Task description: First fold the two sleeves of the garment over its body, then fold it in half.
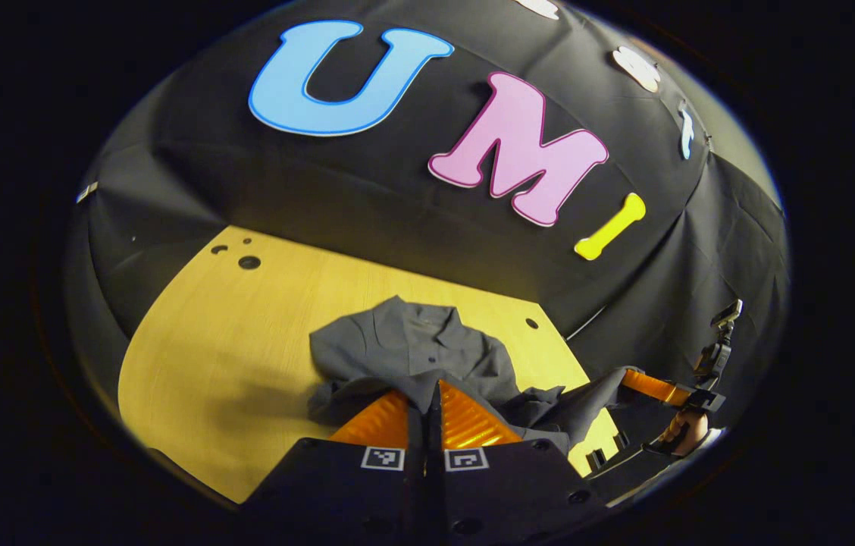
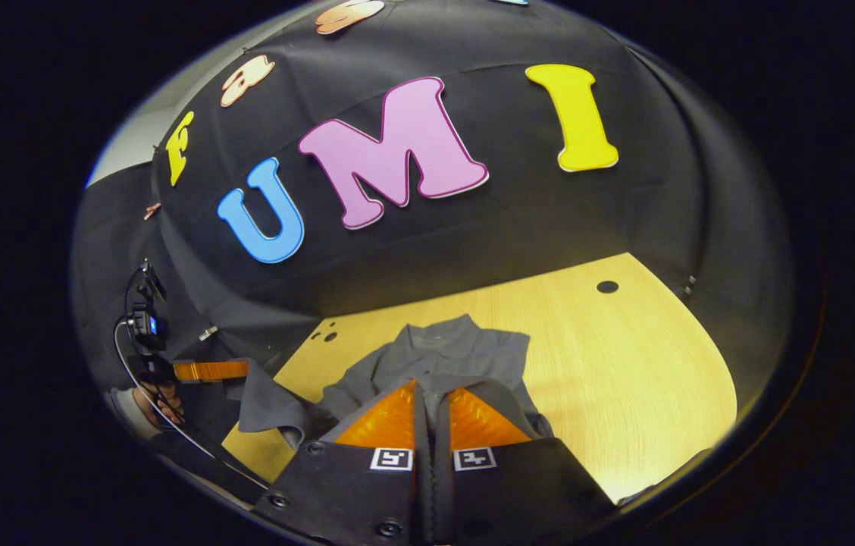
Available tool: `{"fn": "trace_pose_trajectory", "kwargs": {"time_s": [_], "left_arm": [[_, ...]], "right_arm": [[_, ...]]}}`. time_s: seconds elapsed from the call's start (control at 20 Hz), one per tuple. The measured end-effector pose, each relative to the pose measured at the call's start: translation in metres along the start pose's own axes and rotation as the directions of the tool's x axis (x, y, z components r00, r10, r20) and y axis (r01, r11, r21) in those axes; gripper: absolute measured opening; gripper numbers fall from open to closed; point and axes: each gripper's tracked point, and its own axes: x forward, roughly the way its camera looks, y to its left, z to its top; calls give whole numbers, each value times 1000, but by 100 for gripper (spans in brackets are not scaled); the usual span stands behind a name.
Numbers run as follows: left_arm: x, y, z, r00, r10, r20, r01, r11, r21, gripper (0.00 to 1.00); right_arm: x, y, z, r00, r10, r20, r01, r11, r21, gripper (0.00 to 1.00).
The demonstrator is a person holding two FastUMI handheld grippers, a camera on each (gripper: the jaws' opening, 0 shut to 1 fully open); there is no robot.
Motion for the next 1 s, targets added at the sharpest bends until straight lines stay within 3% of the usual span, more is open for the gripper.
{"fn": "trace_pose_trajectory", "kwargs": {"time_s": [0.2,0.55,0.8,1.0], "left_arm": [[32,6,39,999,6,39,-5,1000,-16,5],[105,34,85,994,57,89,-56,998,-17,5],[162,66,99,989,110,99,-108,994,-27,5],[208,95,87,988,145,56,-145,989,-2,5]], "right_arm": [[37,-7,26,999,-6,33,7,1000,-28,5],[110,-40,59,996,-53,75,51,998,20,5],[164,-71,67,993,-89,80,88,996,15,5],[208,-97,51,993,-108,52,107,994,16,5]]}}
